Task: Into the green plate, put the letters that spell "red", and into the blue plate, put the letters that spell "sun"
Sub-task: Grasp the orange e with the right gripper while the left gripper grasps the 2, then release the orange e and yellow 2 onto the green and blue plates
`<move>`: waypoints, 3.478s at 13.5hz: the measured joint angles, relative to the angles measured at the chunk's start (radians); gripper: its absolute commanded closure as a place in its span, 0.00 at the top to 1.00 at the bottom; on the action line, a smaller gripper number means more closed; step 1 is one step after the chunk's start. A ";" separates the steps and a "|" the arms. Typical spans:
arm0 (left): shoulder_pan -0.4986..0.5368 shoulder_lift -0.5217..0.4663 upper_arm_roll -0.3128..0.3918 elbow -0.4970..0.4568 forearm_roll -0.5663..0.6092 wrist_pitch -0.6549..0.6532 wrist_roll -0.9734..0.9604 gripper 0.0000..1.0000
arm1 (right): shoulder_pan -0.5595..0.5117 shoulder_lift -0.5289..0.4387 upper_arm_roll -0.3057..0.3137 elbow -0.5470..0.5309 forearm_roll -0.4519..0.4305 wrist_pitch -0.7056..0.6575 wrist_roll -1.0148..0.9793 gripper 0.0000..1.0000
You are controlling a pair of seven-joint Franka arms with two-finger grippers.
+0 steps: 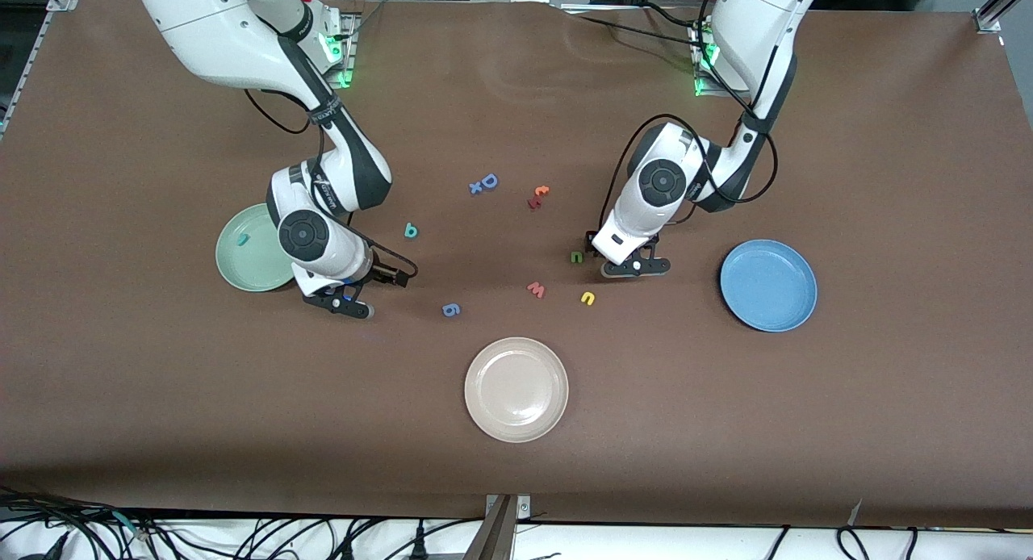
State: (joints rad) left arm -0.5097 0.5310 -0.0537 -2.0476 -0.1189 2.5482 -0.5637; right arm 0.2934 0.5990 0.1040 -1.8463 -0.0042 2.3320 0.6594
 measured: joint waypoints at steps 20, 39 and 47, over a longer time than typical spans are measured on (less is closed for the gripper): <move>-0.004 0.022 0.003 0.029 0.033 -0.002 -0.062 0.32 | -0.001 0.002 0.000 -0.078 0.002 0.112 0.000 0.13; 0.185 -0.004 0.031 0.258 0.103 -0.486 0.155 0.20 | -0.085 -0.090 -0.293 -0.051 0.002 -0.242 -0.540 0.14; 0.451 -0.010 0.037 0.256 0.111 -0.536 0.537 0.28 | -0.108 -0.062 -0.291 -0.096 0.035 -0.241 -0.580 0.38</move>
State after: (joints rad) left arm -0.0586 0.5206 -0.0169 -1.7920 -0.0082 2.0123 -0.0267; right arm 0.1854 0.5370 -0.1872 -1.9427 0.0310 2.0909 0.0795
